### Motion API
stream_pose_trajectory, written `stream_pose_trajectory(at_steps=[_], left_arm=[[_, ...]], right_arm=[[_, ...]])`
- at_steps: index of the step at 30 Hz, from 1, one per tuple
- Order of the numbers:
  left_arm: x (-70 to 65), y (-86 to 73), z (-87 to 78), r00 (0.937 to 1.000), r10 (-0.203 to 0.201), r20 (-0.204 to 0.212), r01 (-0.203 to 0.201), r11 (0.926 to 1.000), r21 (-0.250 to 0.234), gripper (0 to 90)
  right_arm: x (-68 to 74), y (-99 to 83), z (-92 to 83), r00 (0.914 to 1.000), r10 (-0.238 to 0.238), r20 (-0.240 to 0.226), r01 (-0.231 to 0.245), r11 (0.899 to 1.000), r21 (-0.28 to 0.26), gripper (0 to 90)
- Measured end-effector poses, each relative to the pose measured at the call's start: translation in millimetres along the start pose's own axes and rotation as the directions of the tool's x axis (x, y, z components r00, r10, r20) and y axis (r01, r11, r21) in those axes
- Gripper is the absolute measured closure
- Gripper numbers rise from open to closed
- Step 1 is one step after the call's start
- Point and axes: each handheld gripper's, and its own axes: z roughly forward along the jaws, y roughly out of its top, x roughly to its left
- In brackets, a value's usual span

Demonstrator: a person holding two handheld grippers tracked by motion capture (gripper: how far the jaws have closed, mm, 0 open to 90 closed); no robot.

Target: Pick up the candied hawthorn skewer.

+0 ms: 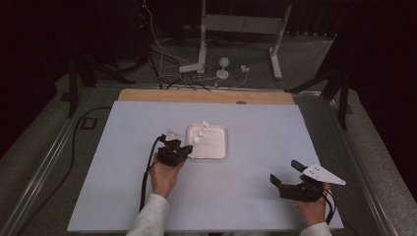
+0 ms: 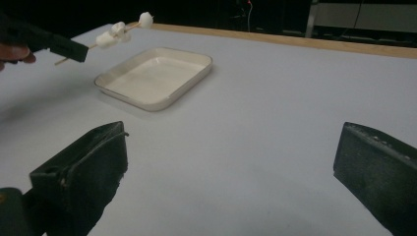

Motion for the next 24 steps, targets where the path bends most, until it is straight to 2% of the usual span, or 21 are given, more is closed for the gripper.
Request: stream_pose_trajectory(at_steps=[4, 6, 13, 17, 24], left_arm=[[1.8, -4.1, -8.0, 0.9999, 0.0, 0.01, 0.0, 0.9996, -0.027, 90.0], [3.8, -8.7, -15.4, 0.9992, -0.002, 0.041, 0.004, 0.9985, -0.054, 90.0], [4.9, -17.3, -27.8, 0.9983, 0.031, 0.05, -0.026, 0.9956, -0.09, 90.0], [2.2, -22.1, -29.7, 0.997, 0.048, 0.061, -0.041, 0.9937, -0.104, 90.0], [-6.0, -21.6, -33.3, 0.9927, 0.08, 0.091, -0.066, 0.9879, -0.14, 90.0]], right_arm=[[0.6, 4.0, -1.7, 0.9999, 0.013, -0.009, -0.013, 1.0, -0.009, 0.0], [0.6, 7.9, -0.9, 0.9997, 0.021, -0.015, -0.021, 1.0, -0.013, 0.0], [3.1, 24.9, 0.7, 0.9985, 0.045, -0.033, -0.045, 0.999, -0.022, 0.0], [6.2, 39.0, 9.4, 0.9969, 0.054, -0.057, -0.055, 0.998, -0.017, 0.0], [19.0, 61.1, 32.2, 0.9957, 0.027, -0.089, -0.026, 1.0, 0.006, 0.0]])
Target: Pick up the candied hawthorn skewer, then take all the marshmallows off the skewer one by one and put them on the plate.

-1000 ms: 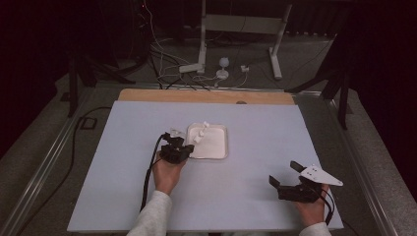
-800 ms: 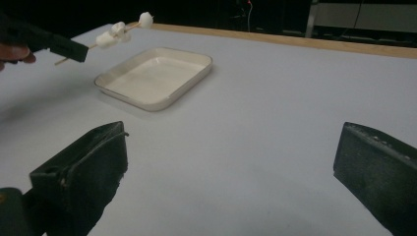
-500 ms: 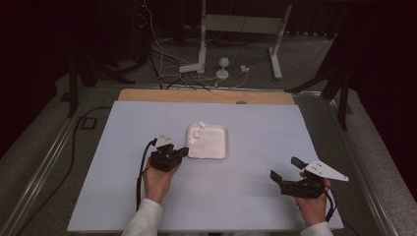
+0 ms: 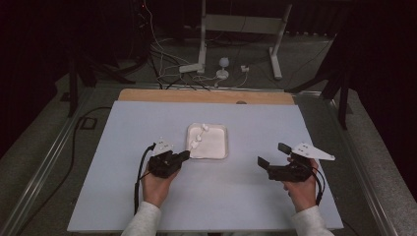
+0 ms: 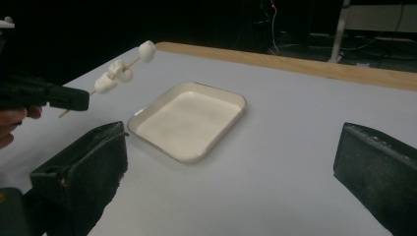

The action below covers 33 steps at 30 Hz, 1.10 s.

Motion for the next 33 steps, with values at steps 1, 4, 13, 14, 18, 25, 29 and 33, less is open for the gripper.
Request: stream_pose_trajectory(at_steps=[1, 4, 13, 14, 18, 25, 29, 33], left_arm=[[-0.4, 0.3, -0.8, 1.0, 0.003, 0.001, -0.003, 1.0, -0.005, 90.0], [-0.7, 0.3, -2.1, 0.9998, 0.013, 0.014, -0.012, 0.9996, -0.027, 90.0], [-3.8, -0.3, -0.1, 0.9987, 0.044, 0.026, -0.043, 0.998, -0.045, 90.0], [-5.2, -0.3, 0.9, 0.9984, 0.049, 0.029, -0.048, 0.9979, -0.044, 90.0], [-9.0, -0.9, 3.1, 0.9974, 0.064, 0.034, -0.063, 0.9969, -0.048, 90.0], [-14.7, -1.0, 4.2, 0.9955, 0.085, 0.041, -0.082, 0.9944, -0.067, 90.0], [-16.2, -0.8, 3.7, 0.9945, 0.092, 0.049, -0.088, 0.9926, -0.083, 90.0], [-18.3, -0.8, 3.9, 0.9924, 0.106, 0.062, -0.1, 0.9908, -0.091, 90.0]], right_arm=[[1.6, 3.6, 3.7, 1.0, -0.001, -0.003, 0.001, 1.0, 0.004, 0.0], [5.8, 14.2, 14.8, 0.9997, 0.007, -0.023, -0.007, 1.0, 0.007, 0.0], [18.2, 38.2, 47.4, 0.9939, 0.04, -0.103, -0.039, 0.999, 0.015, 0.0], [19.7, 40.4, 50.6, 0.9931, 0.041, -0.11, -0.04, 0.999, 0.013, 0.0], [23.8, 48.1, 63.9, 0.9872, 0.06, -0.148, -0.059, 0.998, 0.013, 0.0], [28.1, 52.0, 89.1, 0.9687, 0.123, -0.216, -0.114, 0.992, 0.056, 4.3], [31.9, 51.7, 102.0, 0.961, 0.152, -0.231, -0.136, 0.987, 0.083, 15.6], [34.6, 52.2, 112.9, 0.9435, 0.214, -0.253, -0.193, 0.976, 0.106, 35.5]])
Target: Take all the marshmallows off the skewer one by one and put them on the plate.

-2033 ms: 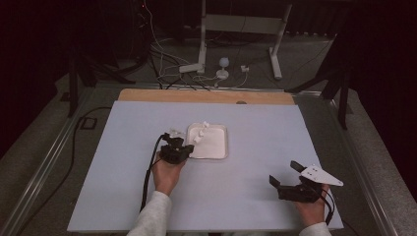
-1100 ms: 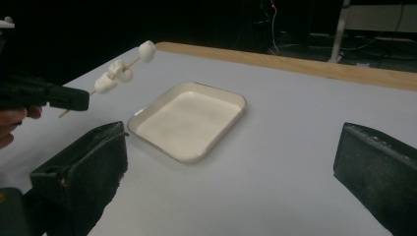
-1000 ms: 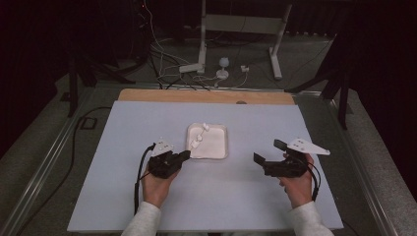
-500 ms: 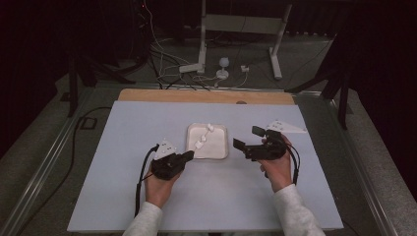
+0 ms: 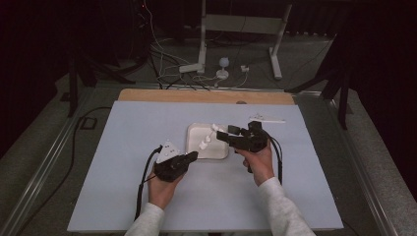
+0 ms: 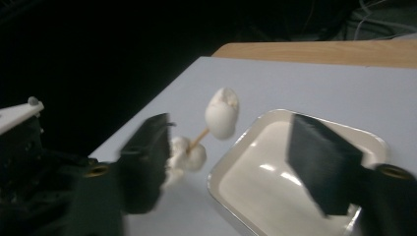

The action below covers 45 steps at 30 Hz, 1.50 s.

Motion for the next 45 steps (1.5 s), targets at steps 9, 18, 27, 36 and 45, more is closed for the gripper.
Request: stream_pose_trajectory(at_steps=[9, 18, 27, 36, 45], left_arm=[[-3.9, 0.6, -0.8, 0.9987, 0.036, 0.037, -0.034, 0.9989, -0.031, 90.0], [-3.0, -0.9, -0.3, 0.9969, 0.053, 0.058, -0.051, 0.9981, -0.033, 90.0], [0.0, -2.2, -4.2, 0.9957, 0.075, 0.055, -0.073, 0.9968, -0.033, 90.0], [3.6, -4.3, -5.7, 0.9949, 0.094, 0.038, -0.093, 0.9955, -0.02, 90.0], [2.8, -4.4, -7.1, 0.9919, 0.126, 0.015, -0.126, 0.992, -0.007, 90.0]], right_arm=[[-6.6, -2.9, 13.9, 0.9817, 0.154, -0.112, -0.152, 0.988, 0.021, 64.9], [-1.7, 0.8, 12.0, 0.9775, 0.163, -0.134, -0.163, 0.987, 0.012, 77.2], [8.3, 9.8, 9.0, 0.9893, 0.104, -0.103, -0.104, 0.995, -0.001, 78.7], [7.2, 11.4, 9.8, 0.9894, 0.112, -0.092, -0.114, 0.993, -0.012, 79.3], [6.3, 12.8, 11.1, 0.9886, 0.12, -0.091, -0.122, 0.992, -0.016, 79.2]])
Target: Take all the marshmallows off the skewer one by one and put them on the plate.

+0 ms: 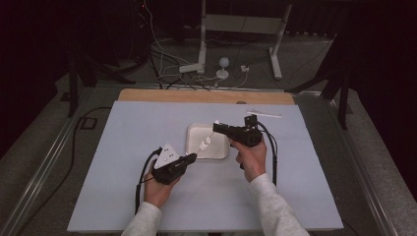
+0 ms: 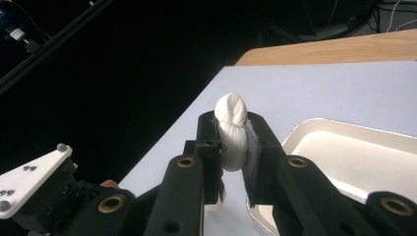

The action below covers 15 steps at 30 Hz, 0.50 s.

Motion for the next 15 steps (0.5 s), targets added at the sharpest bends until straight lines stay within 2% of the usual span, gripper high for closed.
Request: stream_pose_trajectory(at_steps=[5, 6, 7, 9, 11, 13, 15], left_arm=[[1.5, -2.6, 0.5, 0.9996, 0.019, -0.022, -0.019, 0.9996, 0.02, 90.0], [4.9, -10.0, 2.2, 0.9986, 0.022, -0.049, -0.019, 0.9976, 0.067, 90.0], [8.7, -13.3, 1.1, 0.999, -0.006, -0.045, 0.009, 0.9982, 0.06, 90.0], [11.6, -11.4, -0.3, 0.9985, -0.032, -0.046, 0.033, 0.9986, 0.04, 90.0], [12.3, -7.9, -0.3, 0.998, -0.05, -0.039, 0.051, 0.9985, 0.022, 90.0], [11.6, -6.8, -0.1, 0.9979, -0.051, -0.041, 0.052, 0.9984, 0.023, 90.0], [10.5, -6.5, 0.2, 0.9976, -0.054, -0.044, 0.055, 0.9981, 0.026, 90.0]], right_arm=[[-0.9, 2.5, -1.5, 0.9999, 0.004, 0.014, -0.004, 1.0, -0.024, 79.8], [-2.7, 6.5, -8.6, 0.9996, 0.019, 0.022, -0.017, 0.997, -0.077, 79.9], [-4.3, 10.6, -14.1, 0.9994, 0.029, 0.016, -0.027, 0.994, -0.105, 80.0], [-2.6, 21.3, -25.3, 0.9983, -0.027, 0.052, 0.032, 0.995, -0.09, 79.4], [0.6, 26.2, -30.5, 0.9951, -0.072, 0.068, 0.076, 0.995, -0.062, 79.0], [2.5, 25.7, -30.3, 0.9925, -0.095, 0.077, 0.099, 0.994, -0.043, 78.7], [2.0, 24.3, -28.9, 0.9927, -0.095, 0.074, 0.098, 0.994, -0.037, 78.6]])
